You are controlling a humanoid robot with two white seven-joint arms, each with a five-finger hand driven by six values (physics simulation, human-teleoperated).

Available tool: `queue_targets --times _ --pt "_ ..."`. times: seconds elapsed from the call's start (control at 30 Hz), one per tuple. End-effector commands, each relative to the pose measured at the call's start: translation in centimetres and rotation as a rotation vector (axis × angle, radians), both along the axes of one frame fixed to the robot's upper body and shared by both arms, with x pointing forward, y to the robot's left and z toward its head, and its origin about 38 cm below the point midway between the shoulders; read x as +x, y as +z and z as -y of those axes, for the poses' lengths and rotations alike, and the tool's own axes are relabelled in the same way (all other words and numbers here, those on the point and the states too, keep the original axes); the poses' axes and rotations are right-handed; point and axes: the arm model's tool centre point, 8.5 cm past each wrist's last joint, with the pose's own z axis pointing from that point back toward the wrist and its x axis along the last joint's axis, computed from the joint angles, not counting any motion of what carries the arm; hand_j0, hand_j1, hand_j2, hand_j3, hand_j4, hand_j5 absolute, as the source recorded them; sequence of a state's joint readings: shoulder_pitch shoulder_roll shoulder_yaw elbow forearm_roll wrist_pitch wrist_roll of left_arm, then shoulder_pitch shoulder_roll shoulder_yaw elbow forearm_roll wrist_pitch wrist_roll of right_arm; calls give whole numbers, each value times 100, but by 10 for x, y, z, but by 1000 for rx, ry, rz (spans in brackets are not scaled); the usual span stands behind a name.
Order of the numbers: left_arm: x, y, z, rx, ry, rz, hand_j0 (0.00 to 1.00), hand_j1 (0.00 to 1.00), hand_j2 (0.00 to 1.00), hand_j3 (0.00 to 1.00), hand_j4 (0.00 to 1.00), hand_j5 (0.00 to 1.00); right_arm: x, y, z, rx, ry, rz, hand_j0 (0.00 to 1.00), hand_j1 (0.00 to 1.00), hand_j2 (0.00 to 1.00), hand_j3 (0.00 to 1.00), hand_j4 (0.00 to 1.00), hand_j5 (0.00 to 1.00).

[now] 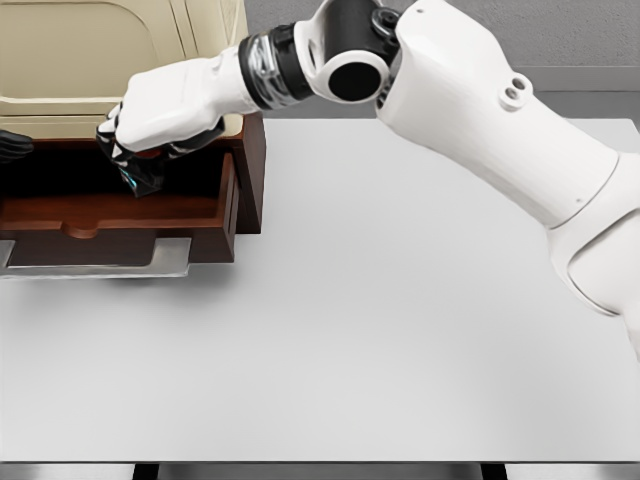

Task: Open the cabinet drawer with left arm, and place a switch into the drawer with right arm

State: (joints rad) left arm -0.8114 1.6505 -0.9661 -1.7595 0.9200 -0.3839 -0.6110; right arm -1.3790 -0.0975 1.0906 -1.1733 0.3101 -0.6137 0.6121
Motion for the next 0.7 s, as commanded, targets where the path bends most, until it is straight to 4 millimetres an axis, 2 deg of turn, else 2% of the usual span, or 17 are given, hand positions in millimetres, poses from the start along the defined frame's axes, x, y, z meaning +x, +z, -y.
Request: queue_targets --times 0.0,0.23,0.27,0.33,0.37,0.4,0.43,0.5,0.6,0.63,0.67 --pt "0 0 0 -6 2 -1 100 100 100 100 100 100 -1 2 -3 6 1 5 100 100 100 100 100 100" --pt "0 0 0 -6 2 -1 100 100 100 100 100 100 -8 11 -1 17 24 28 100 100 100 100 100 100" --pt "0 0 0 -6 2 -1 100 100 100 100 100 100 -14 15 5 21 40 47 100 100 100 100 100 100" --pt "0 0 0 -6 2 -1 100 100 100 100 100 100 -35 39 27 72 87 114 100 100 100 100 100 100" --pt "0 0 0 -6 2 -1 100 100 100 100 100 100 -48 45 44 74 111 153 100 100 100 100 100 100" --pt "0 0 0 -6 2 -1 100 100 100 100 100 100 -64 42 66 67 133 179 100 100 100 100 100 100" --pt "0 0 0 -6 2 -1 100 100 100 100 100 100 -72 43 89 80 124 193 100 100 100 100 100 100" --pt "0 0 0 -6 2 -1 100 100 100 100 100 100 -60 54 143 129 13 193 100 100 100 100 100 100" --pt "1 0 2 -10 -3 0 100 100 100 100 100 100 -43 50 231 160 -195 153 100 100 100 100 100 100" --pt "1 -1 2 -2 -5 0 100 100 100 100 100 100 -41 47 264 174 -276 141 100 100 100 100 100 100" --pt "2 -1 4 2 -11 2 100 100 100 100 100 100 -39 32 287 174 -339 108 100 100 100 100 100 100"
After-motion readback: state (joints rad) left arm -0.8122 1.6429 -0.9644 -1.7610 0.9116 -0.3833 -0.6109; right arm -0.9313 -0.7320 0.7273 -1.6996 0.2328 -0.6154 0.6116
